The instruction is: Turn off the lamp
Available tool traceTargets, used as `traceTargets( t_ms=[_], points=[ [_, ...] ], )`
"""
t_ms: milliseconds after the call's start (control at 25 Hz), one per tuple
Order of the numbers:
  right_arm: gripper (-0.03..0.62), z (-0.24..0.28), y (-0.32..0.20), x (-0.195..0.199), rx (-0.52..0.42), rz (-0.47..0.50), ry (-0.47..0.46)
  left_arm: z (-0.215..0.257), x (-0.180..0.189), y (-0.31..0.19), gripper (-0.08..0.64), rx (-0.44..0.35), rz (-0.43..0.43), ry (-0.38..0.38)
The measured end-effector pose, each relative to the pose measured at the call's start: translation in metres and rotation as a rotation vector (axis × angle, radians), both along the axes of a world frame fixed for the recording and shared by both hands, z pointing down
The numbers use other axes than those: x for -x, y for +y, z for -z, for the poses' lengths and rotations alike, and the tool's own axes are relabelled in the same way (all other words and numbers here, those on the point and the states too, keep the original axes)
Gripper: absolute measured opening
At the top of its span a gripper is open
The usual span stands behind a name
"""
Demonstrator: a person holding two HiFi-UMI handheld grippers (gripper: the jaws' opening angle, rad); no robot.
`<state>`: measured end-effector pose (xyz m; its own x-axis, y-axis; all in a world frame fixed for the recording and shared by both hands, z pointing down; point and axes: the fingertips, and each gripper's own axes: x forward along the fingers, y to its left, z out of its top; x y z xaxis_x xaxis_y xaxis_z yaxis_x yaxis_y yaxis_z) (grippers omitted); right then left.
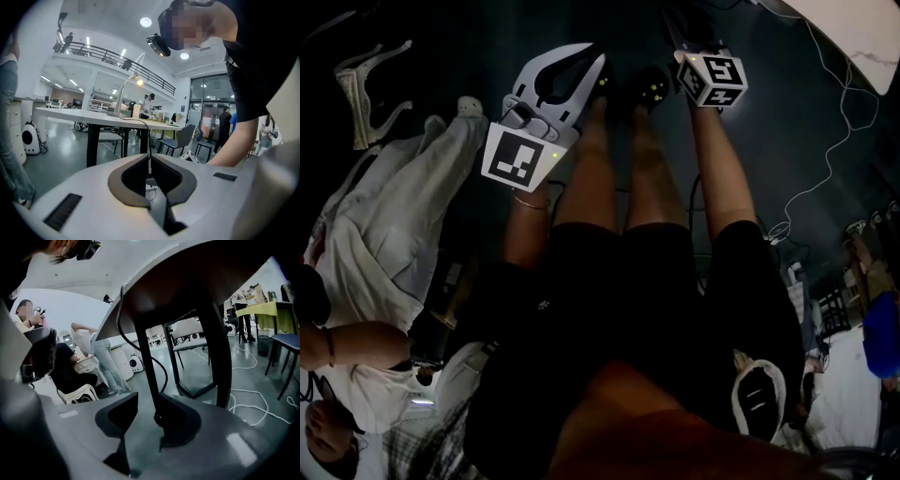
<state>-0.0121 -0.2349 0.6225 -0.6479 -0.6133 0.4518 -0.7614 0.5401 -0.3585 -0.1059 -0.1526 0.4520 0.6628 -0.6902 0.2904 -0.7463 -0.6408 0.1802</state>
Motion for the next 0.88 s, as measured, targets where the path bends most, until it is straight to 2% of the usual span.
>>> traceTargets(
  t_ms=[160, 360, 560, 600, 640, 680, 880],
  points=[
    [0.11, -0.041, -0.007, 0.007, 0.056, -0.023, 0.005, -0.024, 0.006, 0.003, 0.008, 0.008, -0.028, -0.021],
    [0.11, -0.067, -0.013, 0.01, 0.103, -0.036, 0.002, -0.036, 0.008, 0.005, 0.008, 0.02, -0.015, -0.012],
    [0.106, -0.067, -0.027, 0.014, 0.101, -0.047, -0.02, -0.044, 0.009, 0.008, 0.008, 0.034, -0.018, -0.03],
    [0.089, -0.066, -0.03, 0.014, 0.099, -0.052, -0.022, -0.045, 0.009, 0.008, 0.008, 0.036, -0.019, -0.034],
    [0.028, -0.065, -0.032, 0.014, 0.098, -0.053, -0.028, -0.046, 0.009, 0.008, 0.008, 0.038, -0.018, -0.037],
    [0.017, -0.062, -0.032, 0.014, 0.098, -0.048, -0.04, -0.047, 0.009, 0.008, 0.008, 0.038, -0.017, -0.041],
    [0.015, -0.039, -0.019, 0.017, 0.099, -0.013, -0.142, -0.052, 0.006, 0.009, 0.008, 0.04, -0.03, -0.057]
  ],
)
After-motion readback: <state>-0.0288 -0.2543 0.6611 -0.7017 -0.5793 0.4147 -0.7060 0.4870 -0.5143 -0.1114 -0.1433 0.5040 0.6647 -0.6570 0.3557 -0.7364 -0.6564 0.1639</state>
